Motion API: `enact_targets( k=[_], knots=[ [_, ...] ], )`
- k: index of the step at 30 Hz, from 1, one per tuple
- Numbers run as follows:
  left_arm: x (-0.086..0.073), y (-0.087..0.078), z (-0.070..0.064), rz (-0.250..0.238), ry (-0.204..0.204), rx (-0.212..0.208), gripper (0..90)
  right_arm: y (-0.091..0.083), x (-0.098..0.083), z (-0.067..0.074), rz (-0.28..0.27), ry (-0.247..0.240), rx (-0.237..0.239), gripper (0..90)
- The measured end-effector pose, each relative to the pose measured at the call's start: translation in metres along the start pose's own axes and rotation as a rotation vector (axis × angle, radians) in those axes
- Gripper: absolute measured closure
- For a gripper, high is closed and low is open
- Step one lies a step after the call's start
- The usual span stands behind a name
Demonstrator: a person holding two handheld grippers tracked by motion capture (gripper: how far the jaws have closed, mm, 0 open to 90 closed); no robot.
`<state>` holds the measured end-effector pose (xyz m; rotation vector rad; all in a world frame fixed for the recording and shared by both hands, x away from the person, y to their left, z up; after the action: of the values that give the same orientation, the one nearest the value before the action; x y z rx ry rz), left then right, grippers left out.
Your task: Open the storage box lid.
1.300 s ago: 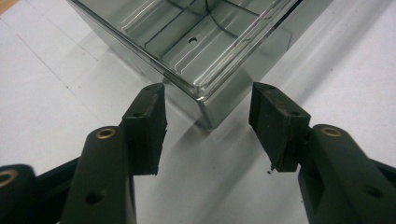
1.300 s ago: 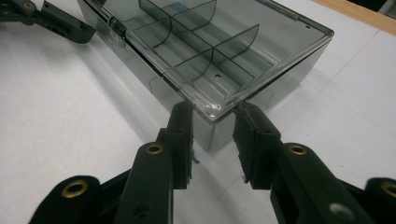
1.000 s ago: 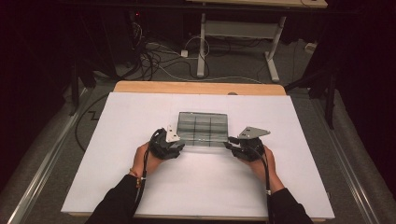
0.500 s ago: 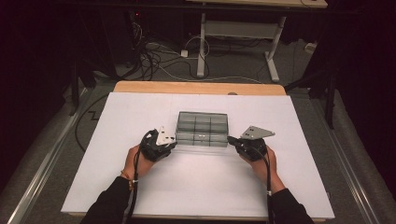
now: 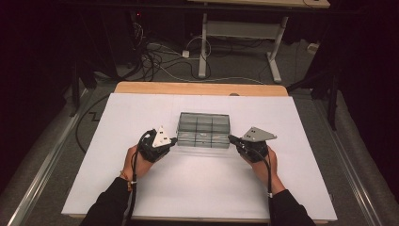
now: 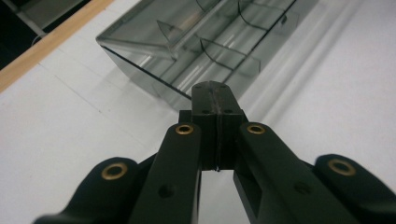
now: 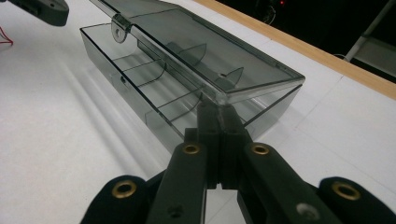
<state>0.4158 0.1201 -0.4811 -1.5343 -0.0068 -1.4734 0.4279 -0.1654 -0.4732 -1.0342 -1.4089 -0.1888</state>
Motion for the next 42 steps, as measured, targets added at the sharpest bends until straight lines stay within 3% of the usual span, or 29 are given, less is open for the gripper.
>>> enact_targets(
  k=[11,22,25,33,35,40,42],
  knots=[
    [0.01,0.008,0.008,-0.028,0.013,0.029,88.0,0.004,0.005,0.001,-0.013,-0.042,-0.043,90.0],
    [0.015,0.008,0.017,-0.055,0.001,0.061,87.9,0.005,0.006,-0.001,-0.037,-0.029,-0.072,90.0],
    [0.015,0.008,0.018,-0.063,-0.019,0.055,87.8,0.005,0.007,-0.002,-0.041,-0.029,-0.083,90.0],
    [0.019,0.01,0.019,-0.072,-0.006,0.083,87.3,0.008,0.011,-0.001,-0.05,-0.031,-0.094,90.0],
    [0.02,0.01,0.02,-0.072,-0.008,0.086,82.9,0.008,0.013,-0.002,-0.055,-0.022,-0.098,90.0],
    [0.024,0.011,0.022,-0.078,-0.009,0.101,82.7,0.007,0.017,-0.003,-0.062,-0.03,-0.114,88.3],
    [0.024,0.012,0.023,-0.071,-0.026,0.114,75.9,0.008,0.018,-0.003,-0.062,-0.031,-0.119,87.0]
  ],
)
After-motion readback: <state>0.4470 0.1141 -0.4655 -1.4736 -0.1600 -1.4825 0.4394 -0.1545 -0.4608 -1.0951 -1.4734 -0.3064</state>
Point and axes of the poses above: each handheld gripper's, and its own axes: y roughly forward along the jaws, x roughly out of its top, z roughly to its left, the point moved 5 cm from there along y, roughly forward along the jaws, and after that the axes turned 1 degree about -y, right-handed, at the moved point
